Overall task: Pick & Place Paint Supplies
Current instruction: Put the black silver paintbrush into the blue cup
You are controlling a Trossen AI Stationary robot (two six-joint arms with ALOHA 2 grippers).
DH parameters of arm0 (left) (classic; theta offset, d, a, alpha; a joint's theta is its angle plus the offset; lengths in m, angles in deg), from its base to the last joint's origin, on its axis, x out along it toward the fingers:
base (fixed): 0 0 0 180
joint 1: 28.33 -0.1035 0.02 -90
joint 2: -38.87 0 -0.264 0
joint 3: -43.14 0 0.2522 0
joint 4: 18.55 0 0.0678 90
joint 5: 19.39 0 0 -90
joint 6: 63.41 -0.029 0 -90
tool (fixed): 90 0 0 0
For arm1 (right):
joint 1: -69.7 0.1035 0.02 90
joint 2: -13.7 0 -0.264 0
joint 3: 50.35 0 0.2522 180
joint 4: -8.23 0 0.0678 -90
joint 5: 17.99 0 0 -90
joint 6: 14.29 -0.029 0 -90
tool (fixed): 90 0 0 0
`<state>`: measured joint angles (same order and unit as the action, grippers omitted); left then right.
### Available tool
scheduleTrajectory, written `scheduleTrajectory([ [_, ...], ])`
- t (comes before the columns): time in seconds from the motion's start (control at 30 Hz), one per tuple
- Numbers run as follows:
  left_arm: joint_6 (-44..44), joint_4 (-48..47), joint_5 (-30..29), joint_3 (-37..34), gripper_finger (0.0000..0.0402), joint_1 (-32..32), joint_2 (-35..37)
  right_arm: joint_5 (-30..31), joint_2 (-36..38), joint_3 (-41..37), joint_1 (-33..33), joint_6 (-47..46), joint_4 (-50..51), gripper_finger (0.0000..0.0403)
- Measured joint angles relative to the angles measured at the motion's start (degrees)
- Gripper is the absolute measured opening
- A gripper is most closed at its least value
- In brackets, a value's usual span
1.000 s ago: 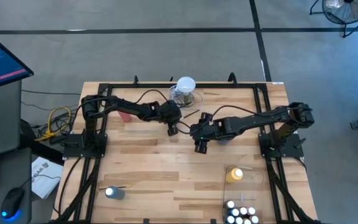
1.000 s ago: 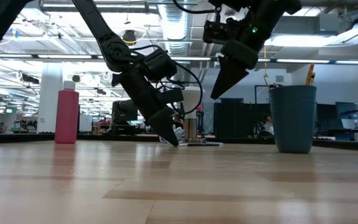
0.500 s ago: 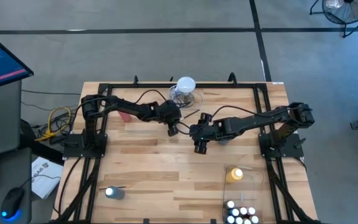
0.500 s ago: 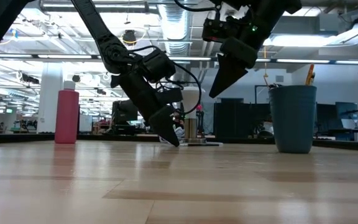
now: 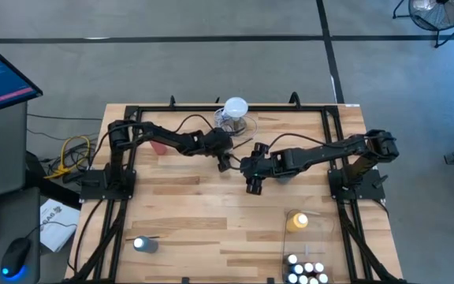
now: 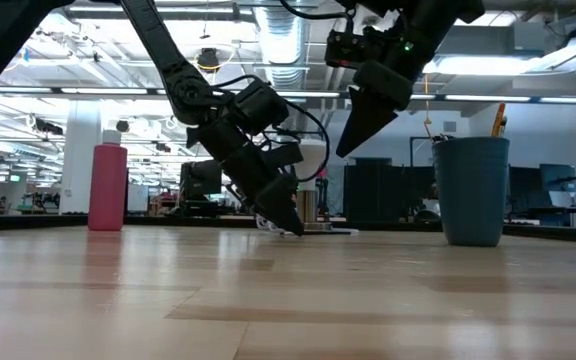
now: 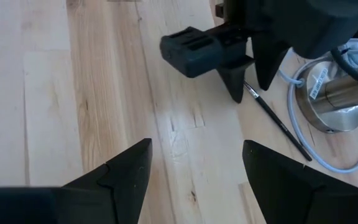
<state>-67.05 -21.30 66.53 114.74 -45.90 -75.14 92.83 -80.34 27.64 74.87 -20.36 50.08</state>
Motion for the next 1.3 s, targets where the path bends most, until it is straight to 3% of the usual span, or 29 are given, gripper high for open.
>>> scheduleTrajectory([
  [0.4, -0.29, 2.02, 0.74, 0.18, 0.008, -2.44, -0.54, 0.0, 0.02, 0.0, 0.02, 0.0, -0.35, 0.0244],
  [0.67, -0.43, 4.36, -0.19, 0.64, 0.0065, -1.71, -4.34, 0.0, 0.02, 0.02, -0.04, 0.0, -0.96, 0.0244],
  [0.83, -0.93, 2.56, -2.12, 0.64, 0.001, -1.35, -3.98, 0.0, 0.02, 0.02, -0.04, 0.0, -1.09, 0.0244],
  [1.13, -0.24, -3.47, 0.26, 0.77, 0.0001, 0.04, -3.06, 0.0, 0.02, 0.02, -0.04, -0.02, -0.99, 0.0244],
  [1.3, -0.36, -6.37, -1.69, 0.77, 0.0, 2.83, -2.82, 0.0, 0.02, 0.02, 0.0, -0.02, -0.89, 0.0244],
])
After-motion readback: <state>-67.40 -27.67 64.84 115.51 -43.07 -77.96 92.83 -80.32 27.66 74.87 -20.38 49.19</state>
